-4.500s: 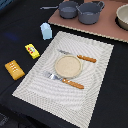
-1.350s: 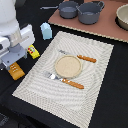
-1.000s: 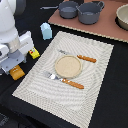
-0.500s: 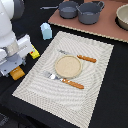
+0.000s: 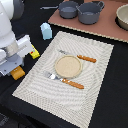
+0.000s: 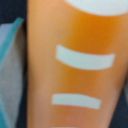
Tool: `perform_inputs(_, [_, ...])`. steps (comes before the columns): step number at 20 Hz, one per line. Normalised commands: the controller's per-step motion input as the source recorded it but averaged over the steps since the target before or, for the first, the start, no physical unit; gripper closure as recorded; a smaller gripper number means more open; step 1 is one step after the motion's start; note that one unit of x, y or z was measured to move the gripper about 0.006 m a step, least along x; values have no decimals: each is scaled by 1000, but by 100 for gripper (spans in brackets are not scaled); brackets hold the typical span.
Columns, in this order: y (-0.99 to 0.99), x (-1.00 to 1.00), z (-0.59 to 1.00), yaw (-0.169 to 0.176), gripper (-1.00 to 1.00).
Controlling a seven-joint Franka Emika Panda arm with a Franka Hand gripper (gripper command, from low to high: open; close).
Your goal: Place the bread, butter, and milk from the table onto the serving area.
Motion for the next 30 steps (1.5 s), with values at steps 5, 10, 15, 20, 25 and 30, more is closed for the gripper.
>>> perform_inputs(5, [83,52,881,-21,100])
perform_inputs(10, [278,656,1000,-41,100])
perform_inputs(15, [277,994,1000,-34,100])
perform_inputs(20, [156,995,895,-42,100])
perform_inputs(25, [131,1000,245,-35,100])
perform_inputs(30, [173,1000,31,-26,100])
